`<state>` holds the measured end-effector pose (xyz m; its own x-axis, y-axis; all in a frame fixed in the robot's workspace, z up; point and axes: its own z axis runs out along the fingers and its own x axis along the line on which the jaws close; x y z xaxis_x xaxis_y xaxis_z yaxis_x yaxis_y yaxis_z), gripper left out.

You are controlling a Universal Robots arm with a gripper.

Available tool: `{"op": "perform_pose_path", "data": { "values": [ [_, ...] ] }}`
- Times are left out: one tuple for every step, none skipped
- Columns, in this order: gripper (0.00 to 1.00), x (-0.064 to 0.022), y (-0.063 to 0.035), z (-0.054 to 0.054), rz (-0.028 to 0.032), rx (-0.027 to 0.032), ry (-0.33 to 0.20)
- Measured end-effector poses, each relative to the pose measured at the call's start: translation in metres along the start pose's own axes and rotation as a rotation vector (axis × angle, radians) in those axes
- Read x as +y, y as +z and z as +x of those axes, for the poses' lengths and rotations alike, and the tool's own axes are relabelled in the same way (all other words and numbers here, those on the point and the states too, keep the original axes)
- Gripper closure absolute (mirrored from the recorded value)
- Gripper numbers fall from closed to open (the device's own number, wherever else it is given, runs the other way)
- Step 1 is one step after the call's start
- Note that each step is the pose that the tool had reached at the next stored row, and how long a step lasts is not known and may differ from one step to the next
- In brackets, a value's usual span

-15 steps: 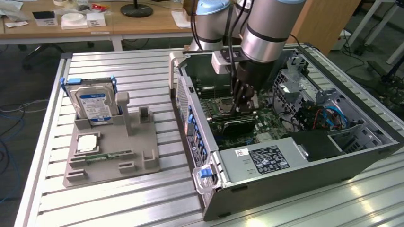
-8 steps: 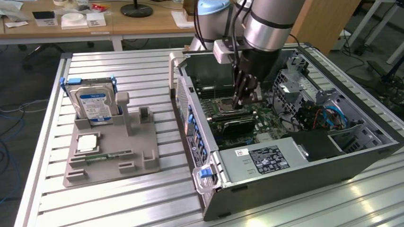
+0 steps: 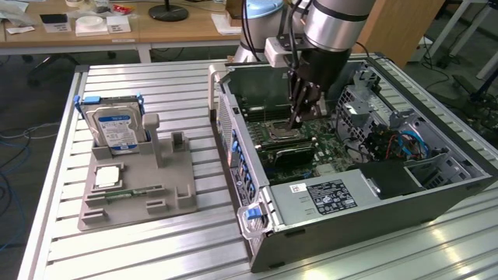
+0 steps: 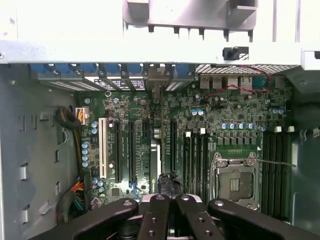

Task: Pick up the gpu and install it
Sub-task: 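Press down on the gpu until it lock into place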

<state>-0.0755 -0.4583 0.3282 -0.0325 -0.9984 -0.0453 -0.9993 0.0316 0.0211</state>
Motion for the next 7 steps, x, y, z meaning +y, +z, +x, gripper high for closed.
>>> {"op": "perform_pose_path", "data": {
  "values": [
    [0.89,0.0000,-0.0002,0.0000,0.0001,-0.0002,0.000],
    [0.89,0.0000,-0.0002,0.0000,0.0001,-0.0002,0.000],
    [0.89,0.0000,-0.0002,0.0000,0.0001,-0.0002,0.000],
    [0.89,0.0000,-0.0003,0.0000,0.0000,0.0000,0.000],
    [0.89,0.0000,-0.0003,0.0000,0.0000,0.0000,0.000],
    [0.89,0.0000,-0.0003,0.0000,0.0000,0.0001,0.000],
    [0.89,0.0000,-0.0003,0.0000,0.0000,-0.0001,0.000]
  ]
}}
